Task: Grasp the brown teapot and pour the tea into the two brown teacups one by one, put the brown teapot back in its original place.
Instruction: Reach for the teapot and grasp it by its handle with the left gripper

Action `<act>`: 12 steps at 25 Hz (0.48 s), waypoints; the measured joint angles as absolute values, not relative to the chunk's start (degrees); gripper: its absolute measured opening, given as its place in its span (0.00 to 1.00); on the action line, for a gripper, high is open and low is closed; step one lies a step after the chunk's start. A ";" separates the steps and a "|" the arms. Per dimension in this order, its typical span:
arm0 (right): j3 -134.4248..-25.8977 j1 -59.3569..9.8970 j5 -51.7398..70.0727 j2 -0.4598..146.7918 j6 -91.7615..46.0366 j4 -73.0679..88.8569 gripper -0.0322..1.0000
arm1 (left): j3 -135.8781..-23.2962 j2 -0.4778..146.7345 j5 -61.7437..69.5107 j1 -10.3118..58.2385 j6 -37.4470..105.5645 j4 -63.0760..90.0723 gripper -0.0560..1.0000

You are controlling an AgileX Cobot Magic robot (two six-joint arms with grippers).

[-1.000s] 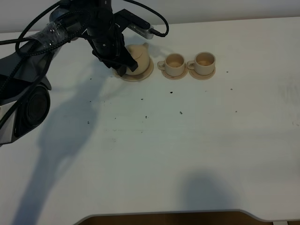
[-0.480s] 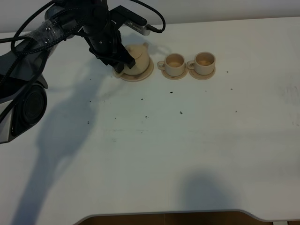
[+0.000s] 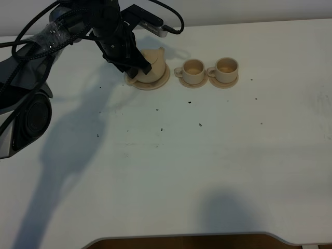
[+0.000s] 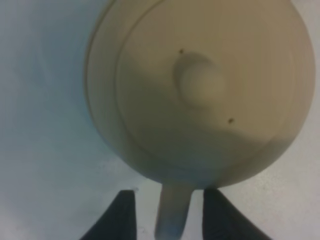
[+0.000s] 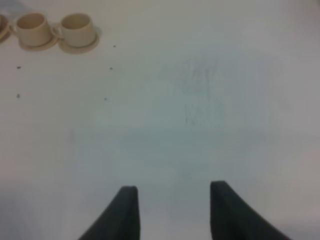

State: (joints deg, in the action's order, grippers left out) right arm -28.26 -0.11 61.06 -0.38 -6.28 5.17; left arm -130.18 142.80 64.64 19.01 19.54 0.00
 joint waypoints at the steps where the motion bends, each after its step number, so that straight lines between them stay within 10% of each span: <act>1: -28.26 -0.11 61.06 -0.38 -6.28 5.17 0.38 | -130.18 142.80 64.64 19.01 19.60 0.35 0.30; 12: -28.26 -0.11 61.06 -0.38 -6.28 5.17 0.38 | -130.18 143.13 64.77 18.82 21.24 1.66 0.25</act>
